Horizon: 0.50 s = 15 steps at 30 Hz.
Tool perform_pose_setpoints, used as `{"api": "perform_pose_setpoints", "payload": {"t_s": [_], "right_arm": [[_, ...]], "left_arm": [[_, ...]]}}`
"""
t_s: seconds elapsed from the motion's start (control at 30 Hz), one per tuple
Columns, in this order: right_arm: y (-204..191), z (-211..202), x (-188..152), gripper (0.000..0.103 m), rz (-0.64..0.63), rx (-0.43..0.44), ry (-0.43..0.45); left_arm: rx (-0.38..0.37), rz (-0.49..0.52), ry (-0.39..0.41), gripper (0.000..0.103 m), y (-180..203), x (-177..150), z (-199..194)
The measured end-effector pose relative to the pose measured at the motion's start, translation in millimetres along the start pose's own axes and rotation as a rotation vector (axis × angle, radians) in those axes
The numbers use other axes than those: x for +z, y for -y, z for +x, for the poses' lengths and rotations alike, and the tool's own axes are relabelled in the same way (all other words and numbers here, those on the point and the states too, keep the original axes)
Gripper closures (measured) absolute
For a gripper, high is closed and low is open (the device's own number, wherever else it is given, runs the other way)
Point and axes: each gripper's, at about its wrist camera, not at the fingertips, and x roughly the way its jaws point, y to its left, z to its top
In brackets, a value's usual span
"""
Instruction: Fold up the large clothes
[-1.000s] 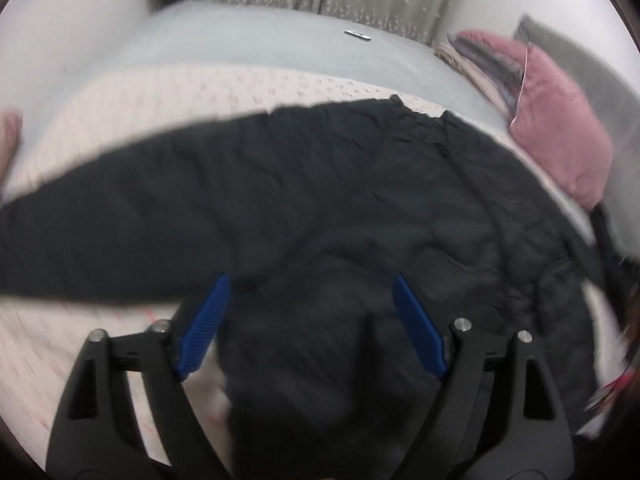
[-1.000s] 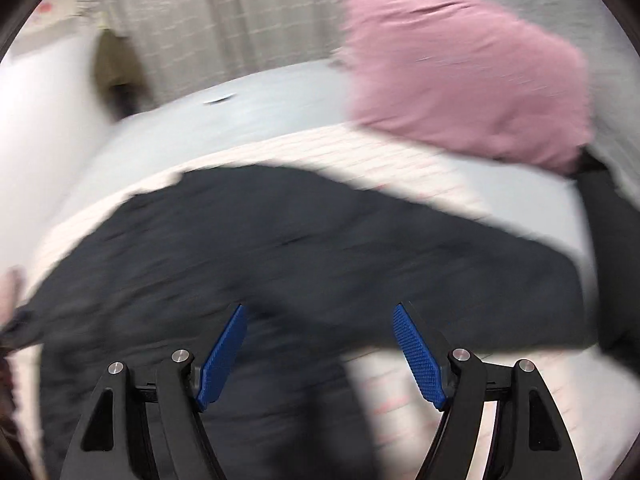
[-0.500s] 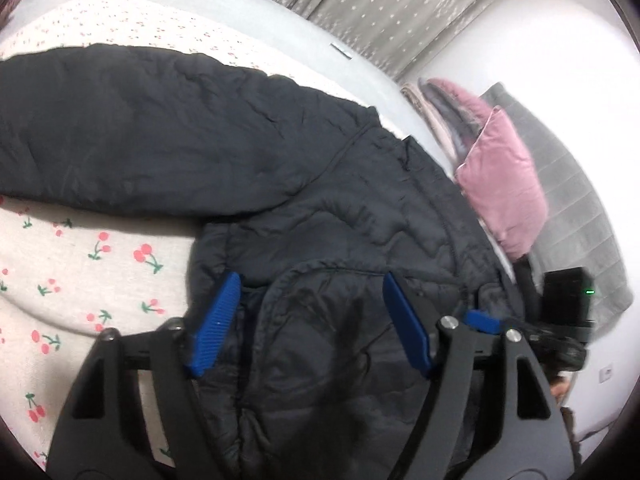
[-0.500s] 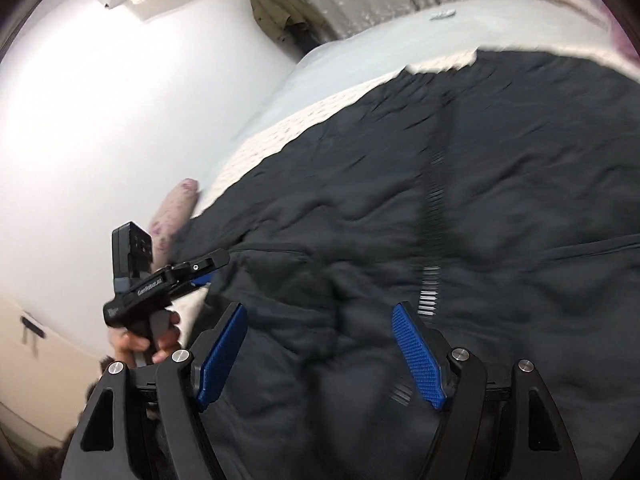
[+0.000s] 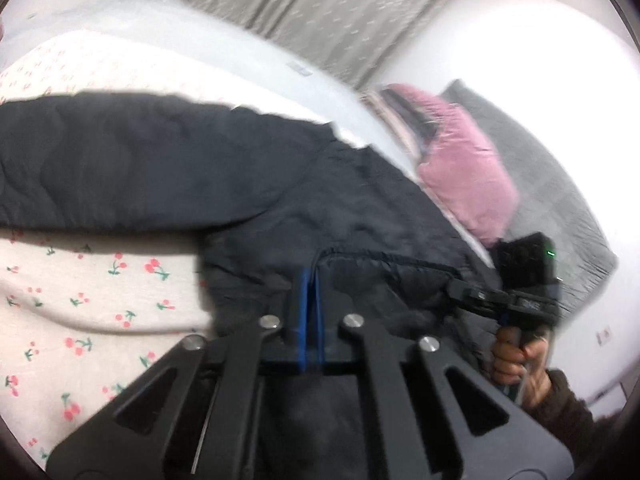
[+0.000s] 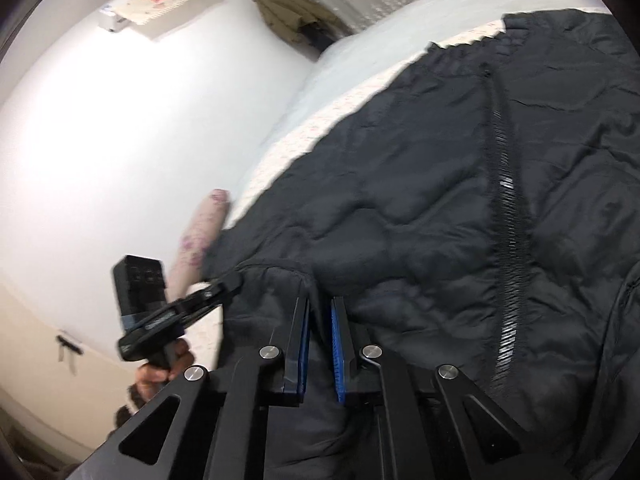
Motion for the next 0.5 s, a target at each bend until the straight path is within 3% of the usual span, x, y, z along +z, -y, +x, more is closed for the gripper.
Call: {"api": "perform_pose_setpoints", "payload": {"t_s": [0.13,0.2,0.37,0.47,0.5], "right_arm": [[-23.0,-14.4,-8.2,0.094,-0.084,-0.006,-0.034],[-29.5,-14.7,-16.2,0.094,-0.117,-0.041,-0.085],[-21.9,4.1,-42.4,0.094,-0.109,-0.198,-0.304],[-18.6,6.5,-51.8,0.092,-0.117,-0.255,-0.384],[-19.1,3.4,-52.1,0.092,-0.124,-0.262,-0.387]], "left_arm": [[-0.004,0.095,-0.043,0.099,14.6,-10.1,-18.2],[0.004,0.136,-0.116,0.099,16.4,-22.2,-19.5],[0.094,0.214,-0.300,0.099,14.1,-53.1,-7.8],[0.140,0.237,-0.321,0.098,17.5,-55.9,-14.0],[0.136,0.236,-0.309,0.093,19.2,-52.8,-17.8]]}}
